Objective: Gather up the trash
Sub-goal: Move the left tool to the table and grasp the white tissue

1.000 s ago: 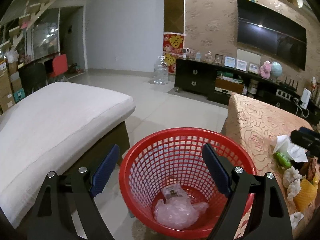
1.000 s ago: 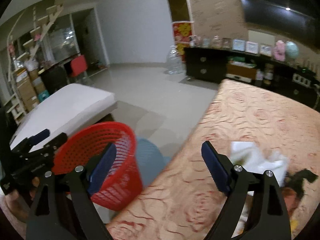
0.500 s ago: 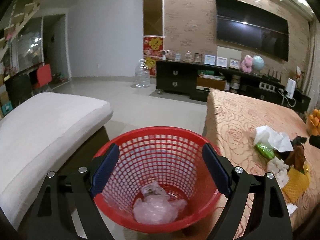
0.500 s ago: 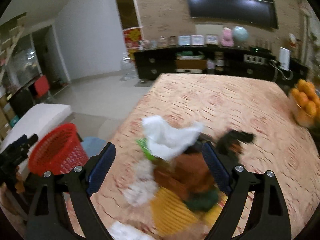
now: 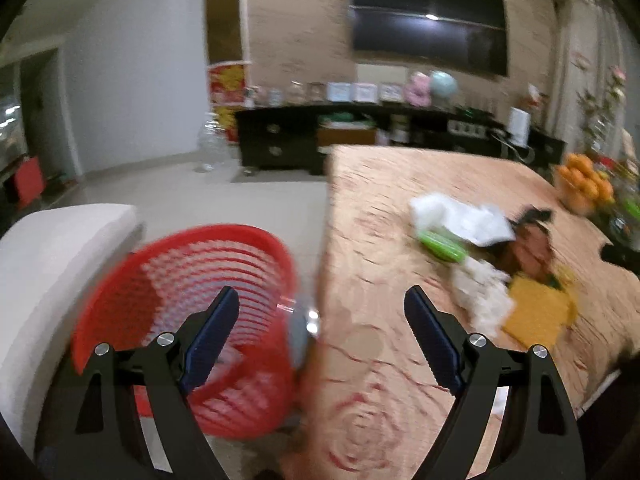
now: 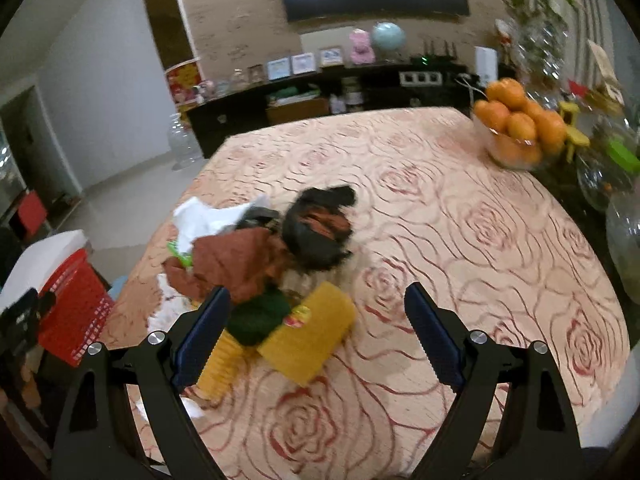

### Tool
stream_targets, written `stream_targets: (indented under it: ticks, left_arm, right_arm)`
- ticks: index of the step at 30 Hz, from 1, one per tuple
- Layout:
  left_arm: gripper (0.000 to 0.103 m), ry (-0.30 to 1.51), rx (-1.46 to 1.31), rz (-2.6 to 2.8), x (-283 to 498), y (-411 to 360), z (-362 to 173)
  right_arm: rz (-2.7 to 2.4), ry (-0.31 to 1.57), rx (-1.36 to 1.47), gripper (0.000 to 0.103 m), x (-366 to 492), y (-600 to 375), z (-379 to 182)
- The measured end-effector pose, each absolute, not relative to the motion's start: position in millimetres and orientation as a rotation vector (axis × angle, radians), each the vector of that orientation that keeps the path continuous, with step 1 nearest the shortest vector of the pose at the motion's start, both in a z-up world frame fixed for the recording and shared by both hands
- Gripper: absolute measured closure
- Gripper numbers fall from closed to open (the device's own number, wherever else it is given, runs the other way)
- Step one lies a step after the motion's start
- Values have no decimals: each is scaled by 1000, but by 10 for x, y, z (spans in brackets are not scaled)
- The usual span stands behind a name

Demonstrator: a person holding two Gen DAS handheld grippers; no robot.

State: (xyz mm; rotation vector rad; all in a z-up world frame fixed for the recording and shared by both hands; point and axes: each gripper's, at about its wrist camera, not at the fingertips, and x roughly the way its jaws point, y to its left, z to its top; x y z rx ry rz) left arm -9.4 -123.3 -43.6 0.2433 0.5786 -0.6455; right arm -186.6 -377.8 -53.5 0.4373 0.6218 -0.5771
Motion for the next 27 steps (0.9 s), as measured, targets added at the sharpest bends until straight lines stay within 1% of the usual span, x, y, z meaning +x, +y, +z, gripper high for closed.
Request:
stream_targets:
  ticks: [10, 18, 20, 22, 23, 25, 26, 27]
  left_arm:
    - [21, 632, 371, -887, -648, -1765, -767]
    - [23, 672, 446, -990, -877, -2024, -991]
    - [30, 690, 449, -1009, -888, -2061, -1032]
    - [44, 707, 456, -1024, -897, -2097, -1072]
    - [48, 719, 463, -1032, -899, -2118, -1100]
    - [61, 740, 470, -1048, -896, -2153, -1144]
    - [63, 744, 471, -1052, -899, -2166, -1156]
    - [68, 746, 473, -1058, -904, -2171, -1163]
  right_arm:
    - [-577, 633, 505, 17, -1945, -3913, -638]
    - [-569, 638, 525, 17, -1938, -3953, -675]
    - [-567, 639, 531, 17, -1939, -3961, -683]
    - [-565, 642, 533, 17, -1936, -3966, -690]
    - [-564, 644, 534, 17, -1931, -3965, -698]
    - [-561, 650, 534, 17, -1921, -3964, -711]
    - [-560, 652, 534, 17, -1916, -3965, -717]
    - [-558, 656, 534, 17, -1910, -3964, -723]
